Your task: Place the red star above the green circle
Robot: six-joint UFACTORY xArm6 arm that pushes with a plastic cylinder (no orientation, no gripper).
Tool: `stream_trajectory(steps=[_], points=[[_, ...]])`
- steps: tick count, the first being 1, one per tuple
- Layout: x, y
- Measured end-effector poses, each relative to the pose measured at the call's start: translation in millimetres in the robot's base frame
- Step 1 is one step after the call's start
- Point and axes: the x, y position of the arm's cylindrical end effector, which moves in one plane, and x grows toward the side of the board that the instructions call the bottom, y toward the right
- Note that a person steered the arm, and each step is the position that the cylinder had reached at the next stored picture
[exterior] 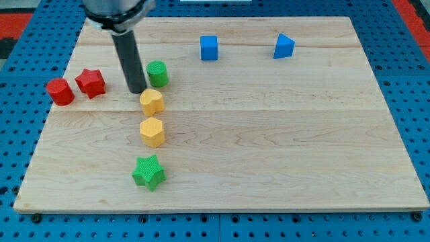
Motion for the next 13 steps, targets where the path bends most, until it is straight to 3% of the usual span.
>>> stream_trajectory(steps=[1, 2, 4, 6, 7, 8, 9, 11, 12, 13], points=[[29, -9], [25, -55], [10, -76], [-52, -76], [-17, -85], [-55, -114], [-80, -113], [-82, -11], [-50, -2], [20, -17]])
